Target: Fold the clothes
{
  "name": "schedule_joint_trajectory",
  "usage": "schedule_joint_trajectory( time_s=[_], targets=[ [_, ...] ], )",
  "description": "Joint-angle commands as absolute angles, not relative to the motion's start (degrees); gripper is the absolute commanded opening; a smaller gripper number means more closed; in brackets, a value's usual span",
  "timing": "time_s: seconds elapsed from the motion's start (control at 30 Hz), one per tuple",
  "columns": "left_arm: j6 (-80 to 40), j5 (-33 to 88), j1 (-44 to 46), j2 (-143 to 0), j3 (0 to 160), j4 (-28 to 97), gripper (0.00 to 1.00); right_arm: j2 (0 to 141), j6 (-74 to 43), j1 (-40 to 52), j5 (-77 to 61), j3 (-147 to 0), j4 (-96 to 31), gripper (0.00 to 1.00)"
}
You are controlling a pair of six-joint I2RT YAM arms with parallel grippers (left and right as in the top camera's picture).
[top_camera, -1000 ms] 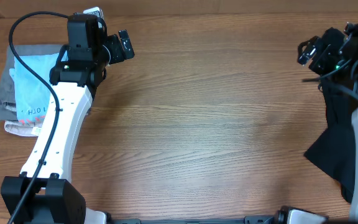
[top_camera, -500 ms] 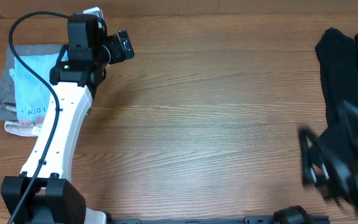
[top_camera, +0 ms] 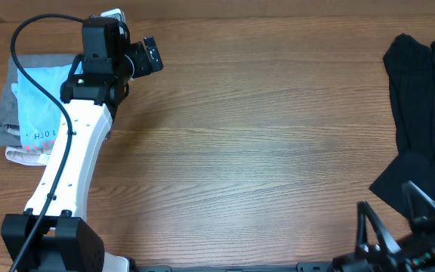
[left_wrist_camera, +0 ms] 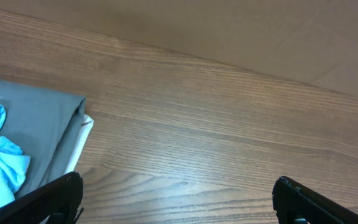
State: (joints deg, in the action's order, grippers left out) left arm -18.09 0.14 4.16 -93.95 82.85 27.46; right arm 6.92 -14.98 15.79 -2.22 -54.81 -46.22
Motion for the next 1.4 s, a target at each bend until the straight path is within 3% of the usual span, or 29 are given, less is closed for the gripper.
schedule_joint_trajectory(
  time_s=[0.0,0.57,1.37],
  targets=[
    [-18.4,-0.6,4.5,-94.5,82.7,27.2,1.00,3.0,-15.0,16.0,-0.1,-47.1,-40.9,1.00],
    [-18.4,-0.6,4.5,-94.5,82.7,27.2,1.00,0.2,-15.0,12.3,0.5,-10.6,0.6,1.00],
    [-18.4,-0.6,4.5,-94.5,82.7,27.2,1.00,0.2,-15.0,9.9,3.0,-0.4,1.0,1.00]
  ],
)
